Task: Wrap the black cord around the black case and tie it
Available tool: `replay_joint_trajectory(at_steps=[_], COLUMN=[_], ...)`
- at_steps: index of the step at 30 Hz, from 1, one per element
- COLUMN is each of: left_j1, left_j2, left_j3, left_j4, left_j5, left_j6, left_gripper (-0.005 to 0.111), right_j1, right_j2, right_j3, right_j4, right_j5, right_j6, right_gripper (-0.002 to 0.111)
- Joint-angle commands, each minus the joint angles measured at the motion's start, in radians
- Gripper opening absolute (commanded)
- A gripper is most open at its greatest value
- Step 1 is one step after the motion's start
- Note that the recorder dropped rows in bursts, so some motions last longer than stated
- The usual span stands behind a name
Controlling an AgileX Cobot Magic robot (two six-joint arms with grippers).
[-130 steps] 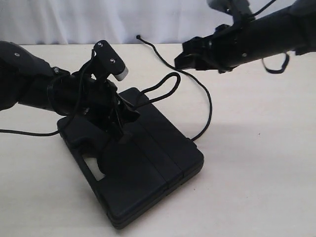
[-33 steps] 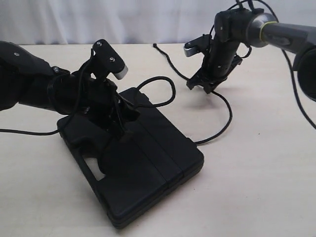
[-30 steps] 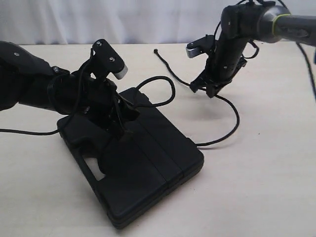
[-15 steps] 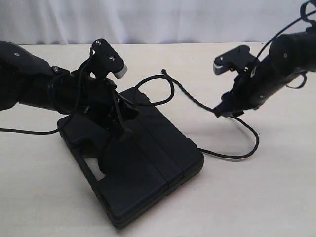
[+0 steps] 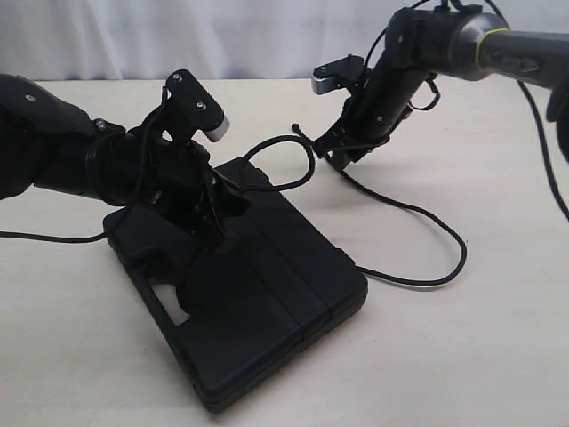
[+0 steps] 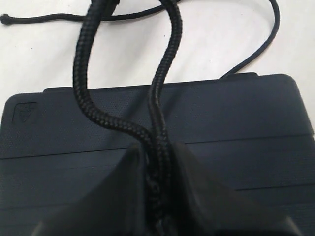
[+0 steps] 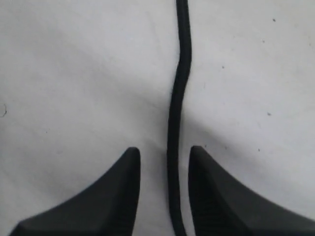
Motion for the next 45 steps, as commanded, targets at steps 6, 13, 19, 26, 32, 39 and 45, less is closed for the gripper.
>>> replay_joint_trajectory(at_steps=[6,13,19,26,32,39,45], left_j1=[-0.008,-0.008,-0.008,-0.008,-0.008,-0.008,-0.008], left_j2=[-0.004,-0.004,-0.02,-0.052,-0.052,-0.052,-0.052], left_j3=[-0.01,-0.01,-0.01,-0.01,-0.01,-0.01,-0.01], left_j4=[-0.017,-0.017,-0.028,-0.06,-0.068,-0.068,-0.068], left_j5=[0.004,0.024,0.031,0.041,0.095,0.099,0.095], left_j6=[-0.001,-0.006,-0.032,-0.032,-0.034,-0.034,-0.034], left_gripper=[0.0,0.0,0.0,0.0,0.0,0.0,0.0], right_j1=[0.059,0.035,-0.054,-0.102,-0.039,0.021,0.018], right_j2=[0.068,0.039,-0.128,-0.32,-0.243,-0.043,0.085], right_j3=[-0.046,-0.043,0.081,0.397,0.338,0.089,-0.067], right_j4=[-0.168,-0.173,-0.01,0.088,0.019,-0.127,-0.145], right_j5=[-0.015,0.055,0.032,-0.154,-0.132,-0.056,0.016], right_j6=[0.152,0.157,-0.009,-0.133,-0.051,0.132,0.141], right_gripper=[0.028,0.004,0.004,0.005,0.033,0.043,0.039])
